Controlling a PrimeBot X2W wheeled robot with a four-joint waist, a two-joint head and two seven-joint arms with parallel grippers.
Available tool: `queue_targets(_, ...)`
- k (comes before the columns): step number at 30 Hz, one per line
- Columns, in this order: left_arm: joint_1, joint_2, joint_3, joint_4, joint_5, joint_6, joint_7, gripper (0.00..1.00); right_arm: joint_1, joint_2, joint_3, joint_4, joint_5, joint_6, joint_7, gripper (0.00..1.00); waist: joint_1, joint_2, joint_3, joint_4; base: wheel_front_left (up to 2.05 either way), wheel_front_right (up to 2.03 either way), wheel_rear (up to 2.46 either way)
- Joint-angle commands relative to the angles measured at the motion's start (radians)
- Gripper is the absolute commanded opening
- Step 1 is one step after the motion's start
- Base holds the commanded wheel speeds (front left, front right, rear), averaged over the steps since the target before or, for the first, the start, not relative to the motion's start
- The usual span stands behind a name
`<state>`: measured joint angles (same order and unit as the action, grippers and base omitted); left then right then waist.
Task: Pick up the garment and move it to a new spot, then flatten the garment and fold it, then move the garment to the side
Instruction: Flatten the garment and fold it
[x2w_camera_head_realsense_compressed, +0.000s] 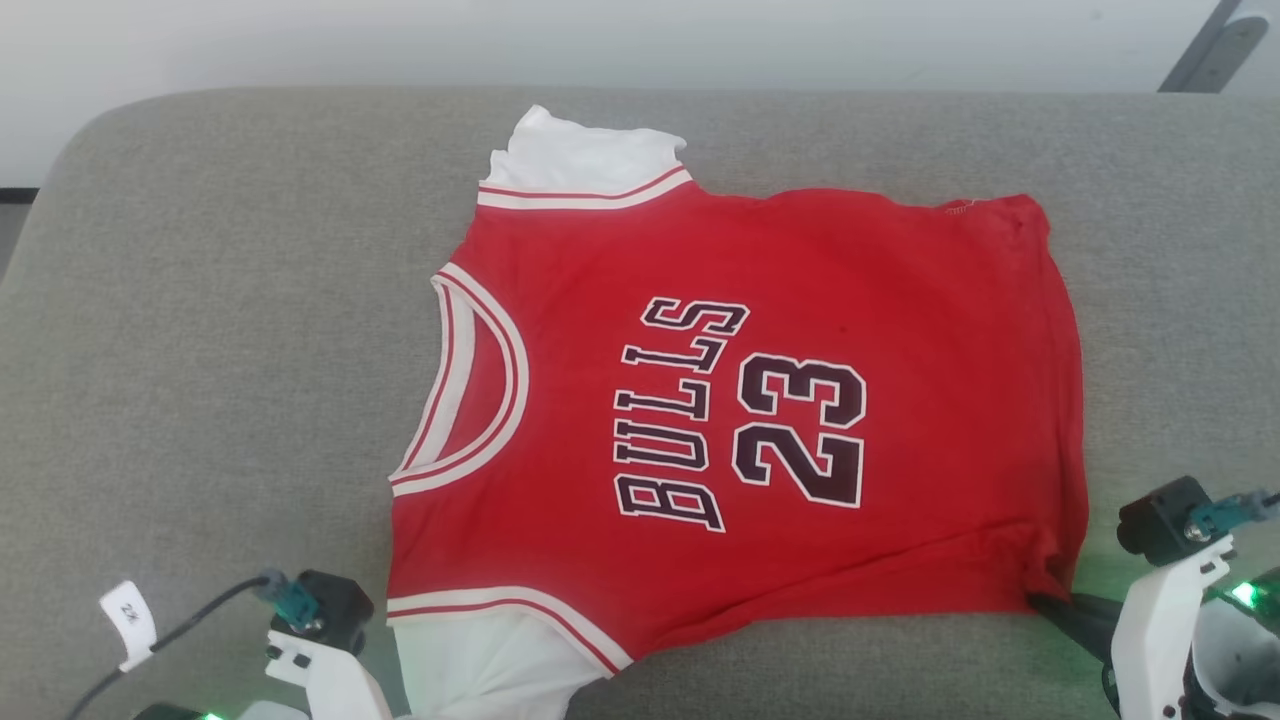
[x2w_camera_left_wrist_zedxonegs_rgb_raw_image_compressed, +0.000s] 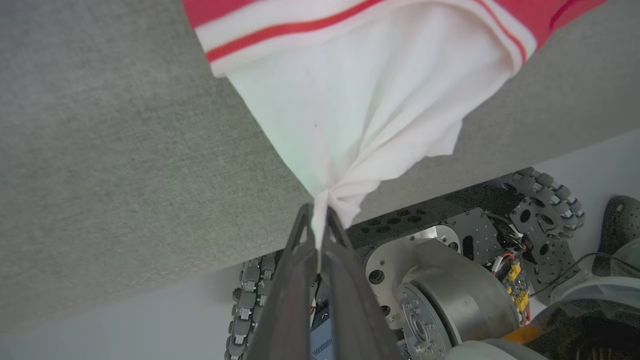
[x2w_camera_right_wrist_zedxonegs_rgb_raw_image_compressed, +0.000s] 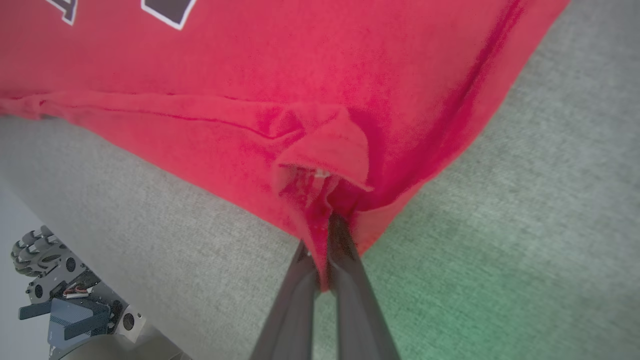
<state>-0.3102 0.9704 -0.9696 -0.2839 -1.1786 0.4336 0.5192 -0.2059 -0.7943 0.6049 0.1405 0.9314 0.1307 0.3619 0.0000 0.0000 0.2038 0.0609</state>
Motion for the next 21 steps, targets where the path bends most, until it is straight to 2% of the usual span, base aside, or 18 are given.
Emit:
queue_targets(1, -0.006, 0.013, 0.005, -0.01, 0.004, 0.008, 0.007, 0.0, 0.024, 0.006, -0.016, -0.008, -0.014, 0.0, 0.006, 0.0, 0.0, 0.0, -0.001, -0.005, 0.0, 0.0, 0.0)
queue_targets(7, -0.084, 0.077, 0.057, -0.066, 0.047, 0.029, 0.015, 0.0, 0.05, 0.054, -0.153, -0.071, -0.083, 0.0, 0.017, 0.0, 0.0, 0.0, -0.002, -0.028, 0.0, 0.0, 0.0)
queue_targets(11, -0.169, 0.108, 0.092, -0.079, 0.084, 0.008, 0.03, 0.0, 0.03, 0.107, -0.232, -0.11, -0.149, 0.0, 0.044, 0.0, 0.0, 0.0, 0.005, -0.05, 0.0, 0.0, 0.0)
queue_targets(14, -0.244, 0.11, 0.115, -0.051, 0.114, -0.026, 0.04, 0.0, -0.009, 0.154, -0.282, -0.121, -0.202, 0.0, 0.064, 0.0, 0.0, 0.0, 0.016, -0.069, 0.0, 0.0, 0.0)
queue_targets(18, -0.359, 0.079, 0.128, 0.022, 0.169, -0.094, 0.056, 0.0, -0.072, 0.216, -0.315, -0.107, -0.258, 0.0, 0.085, 0.0, 0.0, 0.0, 0.04, -0.088, 0.0, 0.0, 0.0)
queue_targets(19, -0.359, 0.079, 0.128, 0.022, 0.169, -0.094, 0.056, 0.0, -0.072, 0.216, -0.315, -0.107, -0.258, 0.0, 0.085, 0.0, 0.0, 0.0, 0.04, -0.088, 0.0, 0.0, 0.0)
queue_targets(21, -0.424, 0.051, 0.13, 0.08, 0.19, -0.132, 0.061, 0.0, -0.112, 0.244, -0.332, -0.087, -0.279, 0.0, 0.087, 0.0, 0.0, 0.0, 0.056, -0.096, 0.0, 0.0, 0.0)
